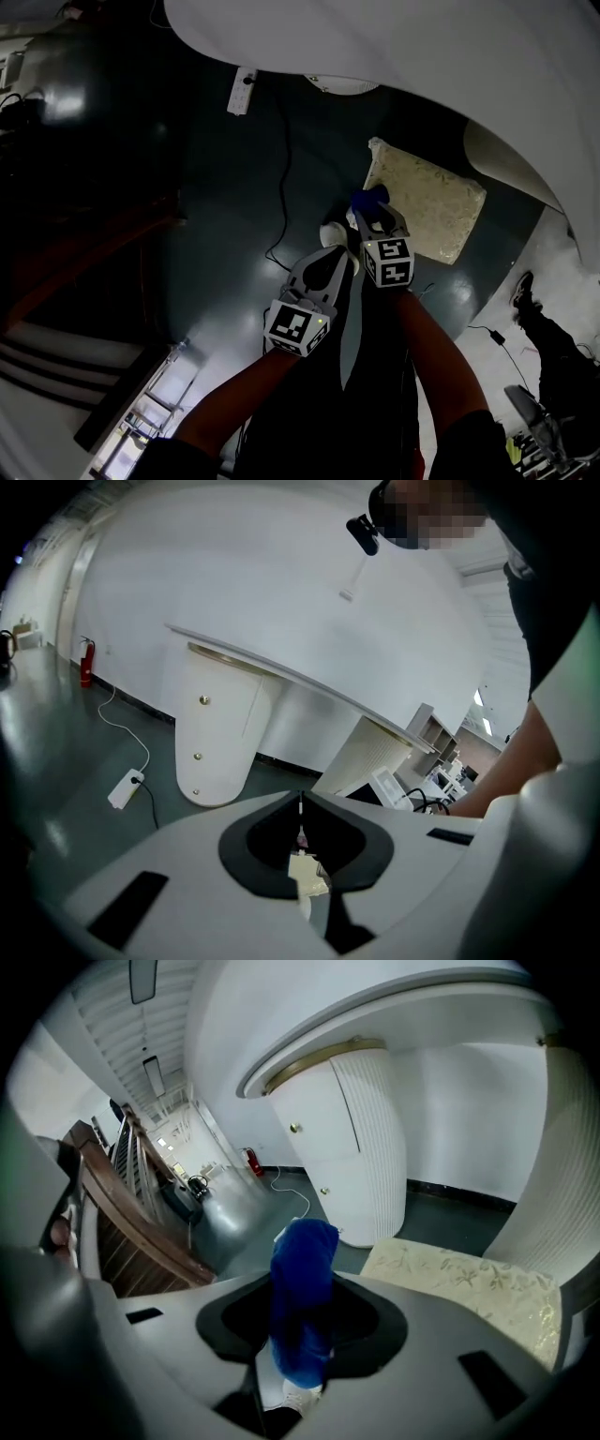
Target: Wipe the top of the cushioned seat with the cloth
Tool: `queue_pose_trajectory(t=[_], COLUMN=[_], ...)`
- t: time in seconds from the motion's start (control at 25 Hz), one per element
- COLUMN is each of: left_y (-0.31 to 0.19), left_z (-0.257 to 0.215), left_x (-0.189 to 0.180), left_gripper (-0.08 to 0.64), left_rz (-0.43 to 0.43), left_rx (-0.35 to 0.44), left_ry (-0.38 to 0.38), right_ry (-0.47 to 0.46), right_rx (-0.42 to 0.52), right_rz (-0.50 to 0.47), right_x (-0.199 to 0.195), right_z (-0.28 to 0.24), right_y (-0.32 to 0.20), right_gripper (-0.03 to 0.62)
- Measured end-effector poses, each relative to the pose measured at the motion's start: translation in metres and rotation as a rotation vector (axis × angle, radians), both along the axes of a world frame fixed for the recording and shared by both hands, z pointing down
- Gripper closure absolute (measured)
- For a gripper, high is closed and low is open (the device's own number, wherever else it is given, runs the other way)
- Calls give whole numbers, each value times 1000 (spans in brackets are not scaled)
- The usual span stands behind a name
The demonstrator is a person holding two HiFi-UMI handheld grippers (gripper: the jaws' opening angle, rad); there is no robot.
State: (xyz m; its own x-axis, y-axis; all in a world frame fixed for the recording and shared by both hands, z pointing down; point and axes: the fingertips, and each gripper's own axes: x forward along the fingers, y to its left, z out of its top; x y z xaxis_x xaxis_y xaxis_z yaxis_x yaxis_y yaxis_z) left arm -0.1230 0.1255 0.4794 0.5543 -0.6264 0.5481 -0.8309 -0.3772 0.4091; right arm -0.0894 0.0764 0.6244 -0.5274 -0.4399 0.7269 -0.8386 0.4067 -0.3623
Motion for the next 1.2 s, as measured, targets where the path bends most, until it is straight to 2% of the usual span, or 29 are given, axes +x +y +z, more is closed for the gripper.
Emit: queue_pose_trajectory(t=[0.28, 0.4, 0.52, 0.76, 0.96, 1.2], left_y=[-11, -15, -13, -11, -7, 3], left_z=[16, 19, 21, 33, 42, 42], left_x=[-37, -44, -46, -39, -31, -17], left_gripper=[538, 538, 538, 538, 538, 538], left_rz=[-55, -39, -14, 26, -16, 23], left_rx=[4, 7, 1, -8, -67, -59], left_ry=[-19, -23, -23, -28, 21, 21], right_ry=[47, 76, 46, 93, 108, 83], right_rx=[-94, -136, -193, -203, -202, -142], right_rz=[-30, -43, 8, 79, 95, 109], right_x=[-22, -24, -22, -23, -16, -8], right_z=[51, 73, 88, 96, 96, 92], right_y=[28, 42, 53, 49, 51, 52], right_gripper=[434, 434, 434, 436, 440, 440])
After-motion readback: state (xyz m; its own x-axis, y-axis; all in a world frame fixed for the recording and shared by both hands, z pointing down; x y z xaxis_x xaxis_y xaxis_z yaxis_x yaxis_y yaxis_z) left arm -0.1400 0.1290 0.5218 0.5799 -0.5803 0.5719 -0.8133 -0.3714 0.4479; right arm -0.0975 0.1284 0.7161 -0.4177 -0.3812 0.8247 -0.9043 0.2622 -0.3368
